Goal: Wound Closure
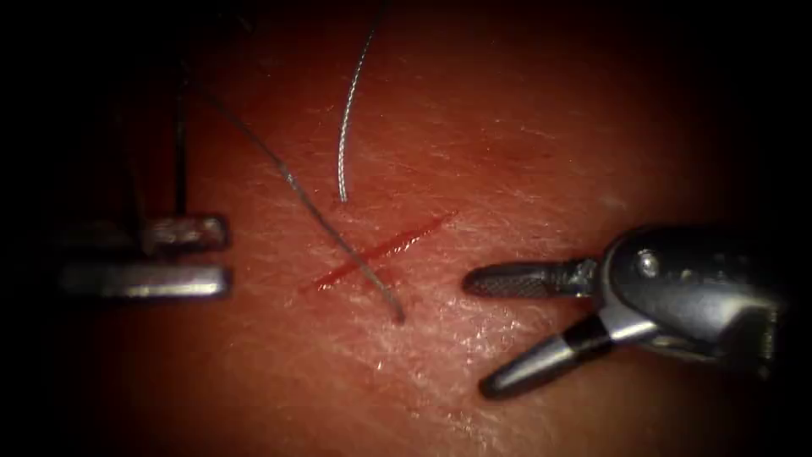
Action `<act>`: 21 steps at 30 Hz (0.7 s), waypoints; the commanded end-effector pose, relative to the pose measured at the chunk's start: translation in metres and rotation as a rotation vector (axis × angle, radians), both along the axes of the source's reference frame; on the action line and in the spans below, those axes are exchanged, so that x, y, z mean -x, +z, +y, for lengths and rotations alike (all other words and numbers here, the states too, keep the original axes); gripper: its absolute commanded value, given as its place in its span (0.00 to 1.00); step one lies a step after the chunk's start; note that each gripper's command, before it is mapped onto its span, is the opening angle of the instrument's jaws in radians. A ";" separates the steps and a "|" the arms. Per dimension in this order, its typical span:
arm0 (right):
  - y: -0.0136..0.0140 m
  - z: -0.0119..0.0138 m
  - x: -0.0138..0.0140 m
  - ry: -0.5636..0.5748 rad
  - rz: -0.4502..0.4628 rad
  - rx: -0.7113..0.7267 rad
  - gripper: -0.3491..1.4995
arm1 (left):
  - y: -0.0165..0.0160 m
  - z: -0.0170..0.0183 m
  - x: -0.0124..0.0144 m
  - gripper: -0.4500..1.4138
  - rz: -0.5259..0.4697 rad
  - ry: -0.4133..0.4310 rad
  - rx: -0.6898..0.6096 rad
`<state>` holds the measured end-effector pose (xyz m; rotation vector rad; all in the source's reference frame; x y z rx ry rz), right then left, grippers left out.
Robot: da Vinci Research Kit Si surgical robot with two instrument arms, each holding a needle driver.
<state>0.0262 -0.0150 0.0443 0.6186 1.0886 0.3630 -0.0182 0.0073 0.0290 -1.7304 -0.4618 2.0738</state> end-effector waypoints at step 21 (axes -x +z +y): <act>0.0057 -0.0019 -0.0056 -0.092 -0.006 -0.167 0.00 | 0.0000 -0.0004 0.0006 0.00 -0.010 -0.001 -0.007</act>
